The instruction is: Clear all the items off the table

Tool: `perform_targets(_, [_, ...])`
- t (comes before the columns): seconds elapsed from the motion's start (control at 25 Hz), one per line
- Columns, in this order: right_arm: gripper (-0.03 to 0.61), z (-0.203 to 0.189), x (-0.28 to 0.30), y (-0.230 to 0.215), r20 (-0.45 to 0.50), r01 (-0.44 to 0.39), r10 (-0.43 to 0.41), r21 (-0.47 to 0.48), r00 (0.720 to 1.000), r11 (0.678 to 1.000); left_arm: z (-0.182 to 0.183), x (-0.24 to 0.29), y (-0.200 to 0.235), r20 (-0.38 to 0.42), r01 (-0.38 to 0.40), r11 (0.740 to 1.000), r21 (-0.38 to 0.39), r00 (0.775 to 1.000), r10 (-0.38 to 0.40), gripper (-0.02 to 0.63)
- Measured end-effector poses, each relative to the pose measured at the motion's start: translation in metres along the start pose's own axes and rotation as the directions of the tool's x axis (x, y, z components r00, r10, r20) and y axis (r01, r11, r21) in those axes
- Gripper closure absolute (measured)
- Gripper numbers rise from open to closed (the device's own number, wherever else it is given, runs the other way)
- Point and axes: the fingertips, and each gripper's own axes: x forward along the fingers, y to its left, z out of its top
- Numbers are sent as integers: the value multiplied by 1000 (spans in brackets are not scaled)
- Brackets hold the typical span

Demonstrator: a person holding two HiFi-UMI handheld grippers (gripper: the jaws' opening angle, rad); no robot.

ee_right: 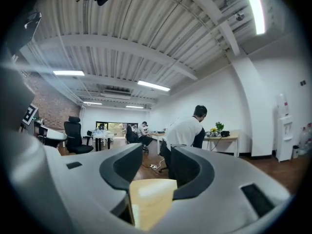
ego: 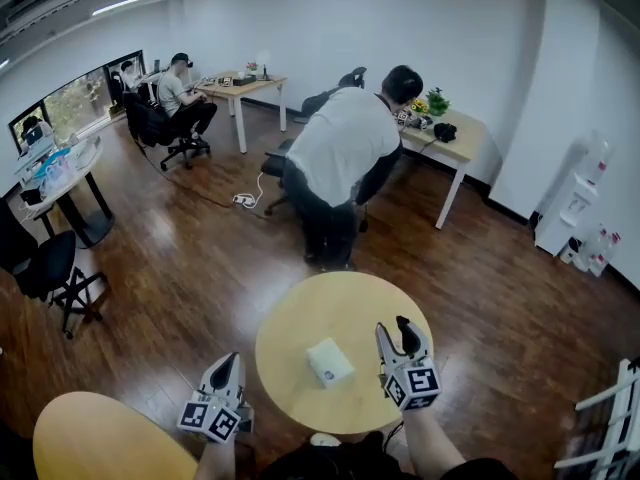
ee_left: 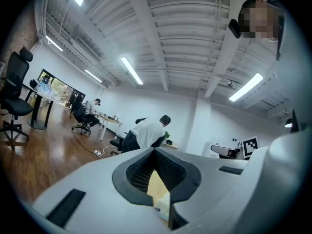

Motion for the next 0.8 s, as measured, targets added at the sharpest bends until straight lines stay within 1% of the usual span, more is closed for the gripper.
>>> perform_targets(0.08, [391, -6, -9, -13, -18, 24, -24, 9, 1000, 1000, -9, 11, -12, -19, 32, 999, -4, 999, -33, 623])
perform_targets(0.2, [381, -20, -12, -15, -62, 3, -2, 17, 998, 1000, -23, 21, -25, -44, 55, 998, -16, 998, -56, 623])
perform_targets(0.24, [327, -26, -9, -12, -86, -15, 17, 21, 996, 1000, -26, 23, -26, -51, 55, 998, -18, 997, -56, 623])
perform_targets(0.32, [270, -45, 2, -1, -154, -60, 65, 36, 986, 998, -33, 23, -22, -71, 44, 999, -20, 996, -45, 623])
perform_targets(0.36, [225, -57, 7, 6, -196, -84, 90, 40, 976, 996, -37, 20, -20, -84, 31, 999, -21, 996, -33, 623])
perform_targets(0.4, [186, -69, 10, 14, -238, -108, 115, 39, 964, 993, -41, 17, -17, -97, 16, 1000, -22, 995, -18, 623])
perform_targets(0.44, [168, -82, 14, 22, -276, -132, 137, 38, 951, 991, -45, 14, -15, -109, 0, 1000, -22, 994, -2, 623])
perform_targets(0.56, [164, -118, 23, 42, -364, -192, 200, 58, 910, 980, -59, 6, -6, -140, -43, 999, -18, 989, 41, 623])
perform_targets(0.64, [164, -144, 27, 56, -419, -223, 235, 78, 877, 972, -70, -1, 3, -162, -73, 997, -19, 984, 69, 623])
perform_targets(0.68, [128, -156, 29, 63, -446, -238, 251, 88, 859, 967, -76, -5, 8, -173, -89, 996, -22, 981, 84, 623])
perform_targets(0.72, [117, -166, 31, 68, -473, -251, 266, 97, 840, 963, -81, -9, 12, -185, -106, 994, -26, 978, 99, 623])
perform_targets(0.8, [116, -184, 34, 75, -519, -266, 284, 110, 806, 958, -90, -15, 19, -210, -141, 989, -35, 969, 130, 623])
